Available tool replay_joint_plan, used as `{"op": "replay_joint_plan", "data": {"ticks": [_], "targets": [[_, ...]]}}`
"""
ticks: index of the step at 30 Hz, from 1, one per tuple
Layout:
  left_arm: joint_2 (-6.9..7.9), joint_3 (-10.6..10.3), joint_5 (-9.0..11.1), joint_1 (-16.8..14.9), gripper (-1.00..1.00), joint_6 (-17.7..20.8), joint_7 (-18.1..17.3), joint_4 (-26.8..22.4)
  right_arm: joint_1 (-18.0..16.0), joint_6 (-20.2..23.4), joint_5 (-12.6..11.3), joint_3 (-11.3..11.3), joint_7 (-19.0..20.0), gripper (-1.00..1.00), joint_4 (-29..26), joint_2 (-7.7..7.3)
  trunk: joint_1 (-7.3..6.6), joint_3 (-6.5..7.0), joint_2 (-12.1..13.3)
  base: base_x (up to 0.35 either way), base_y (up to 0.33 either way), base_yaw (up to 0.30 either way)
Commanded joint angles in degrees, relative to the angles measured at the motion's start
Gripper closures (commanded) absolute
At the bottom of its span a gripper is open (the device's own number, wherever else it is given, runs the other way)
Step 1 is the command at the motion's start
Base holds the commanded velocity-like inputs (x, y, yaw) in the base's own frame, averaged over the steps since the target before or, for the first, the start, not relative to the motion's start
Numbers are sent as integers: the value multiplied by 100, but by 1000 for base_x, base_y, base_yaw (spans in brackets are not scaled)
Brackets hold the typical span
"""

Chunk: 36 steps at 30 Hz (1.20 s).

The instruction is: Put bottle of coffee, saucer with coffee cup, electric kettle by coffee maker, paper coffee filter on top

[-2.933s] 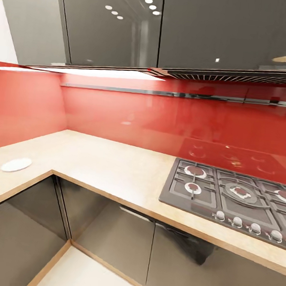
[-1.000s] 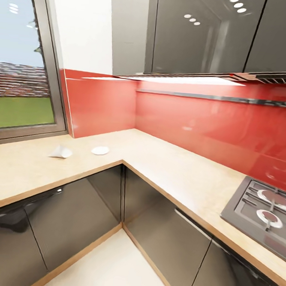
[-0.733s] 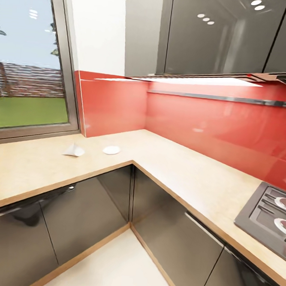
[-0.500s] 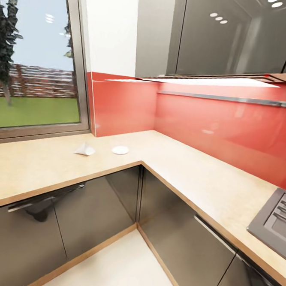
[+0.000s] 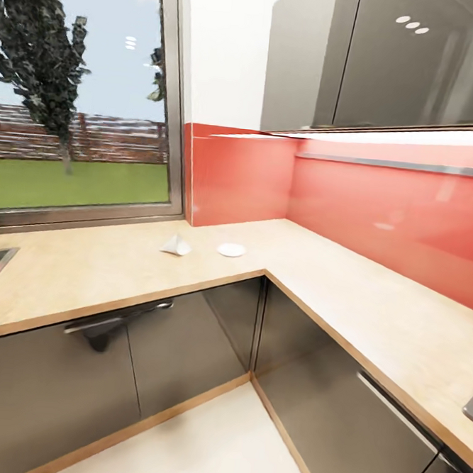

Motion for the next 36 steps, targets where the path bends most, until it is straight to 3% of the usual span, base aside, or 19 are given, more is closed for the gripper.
{"op": "replay_joint_plan", "data": {"ticks": [1,16,36], "targets": [[-2,6,-4,2,-100,-8,2,-7,-3,-13,54,0,-7,-100,4,-1,0,-5,-3,0,0,290],[-2,6,-4,2,-100,-8,2,-7,-3,-9,54,0,-7,-100,4,-2,0,-5,-3,0,0,287],[-3,6,-4,2,-100,-8,2,-4,5,-8,54,0,0,-100,6,-1,0,-5,-3,0,-75,203]]}}
